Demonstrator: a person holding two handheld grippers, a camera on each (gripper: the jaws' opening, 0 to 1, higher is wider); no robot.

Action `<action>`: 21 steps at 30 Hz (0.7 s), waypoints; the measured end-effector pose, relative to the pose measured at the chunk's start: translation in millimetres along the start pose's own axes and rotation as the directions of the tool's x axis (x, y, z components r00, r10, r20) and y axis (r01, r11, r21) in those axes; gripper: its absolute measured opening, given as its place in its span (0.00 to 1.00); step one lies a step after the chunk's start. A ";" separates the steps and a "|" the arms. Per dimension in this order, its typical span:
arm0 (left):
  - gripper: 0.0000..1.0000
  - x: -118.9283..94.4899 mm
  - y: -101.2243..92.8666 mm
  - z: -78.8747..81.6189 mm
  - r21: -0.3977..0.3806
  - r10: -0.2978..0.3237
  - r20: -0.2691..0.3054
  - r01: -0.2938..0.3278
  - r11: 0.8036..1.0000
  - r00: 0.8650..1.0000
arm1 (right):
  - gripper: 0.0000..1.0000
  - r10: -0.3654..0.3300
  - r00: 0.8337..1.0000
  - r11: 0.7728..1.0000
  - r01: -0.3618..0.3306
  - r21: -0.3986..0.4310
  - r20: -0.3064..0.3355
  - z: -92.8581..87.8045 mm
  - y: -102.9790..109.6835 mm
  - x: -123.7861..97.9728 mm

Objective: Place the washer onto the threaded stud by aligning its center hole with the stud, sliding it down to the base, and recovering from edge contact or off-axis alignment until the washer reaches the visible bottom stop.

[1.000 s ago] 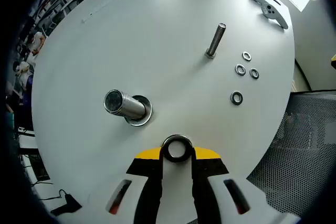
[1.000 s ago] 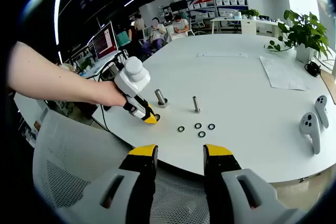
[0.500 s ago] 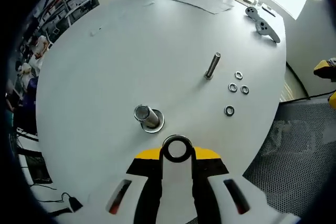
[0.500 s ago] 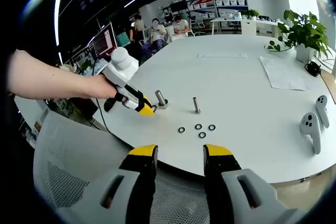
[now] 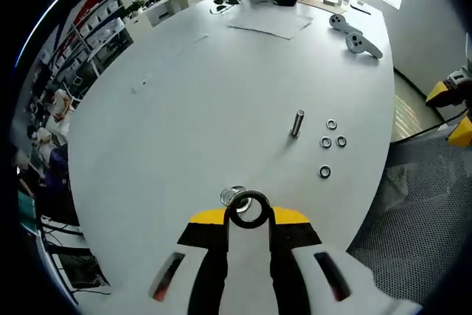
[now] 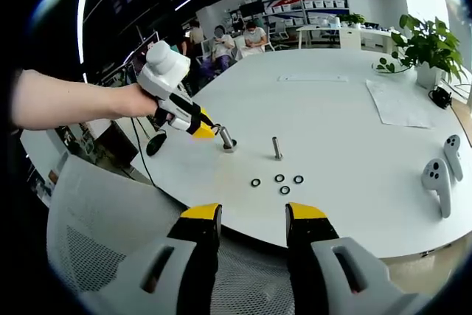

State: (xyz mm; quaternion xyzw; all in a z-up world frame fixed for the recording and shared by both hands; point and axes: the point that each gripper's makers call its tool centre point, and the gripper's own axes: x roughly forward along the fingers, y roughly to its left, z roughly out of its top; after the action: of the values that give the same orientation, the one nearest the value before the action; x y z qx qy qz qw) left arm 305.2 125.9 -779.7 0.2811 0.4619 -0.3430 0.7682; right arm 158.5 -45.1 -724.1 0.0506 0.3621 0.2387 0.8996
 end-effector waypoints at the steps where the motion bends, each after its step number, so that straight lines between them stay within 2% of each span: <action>1: 0.18 1.6 1.7 1.1 0.007 0.003 -0.005 -0.003 1.000 1.000 | 0.37 0.000 1.000 1.000 0.000 -0.001 -0.001 -0.1 -0.1 -0.1; 9: 0.18 14.0 17.8 0.1 -0.005 0.012 -0.038 -0.012 1.000 0.999 | 0.37 -0.004 1.000 1.000 0.004 0.002 0.000 -0.2 -1.1 0.0; 21: 0.18 26.2 16.9 -0.8 0.027 -0.002 -0.068 0.004 1.000 0.998 | 0.37 -0.012 1.000 1.000 0.012 0.008 0.002 0.1 -3.1 0.0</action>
State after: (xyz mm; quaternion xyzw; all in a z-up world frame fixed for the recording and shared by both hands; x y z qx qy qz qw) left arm 327.0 129.9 -801.7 0.3023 0.4835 -0.3408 0.7474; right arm 159.8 -47.8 -724.8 0.0522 0.3626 0.2316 0.9012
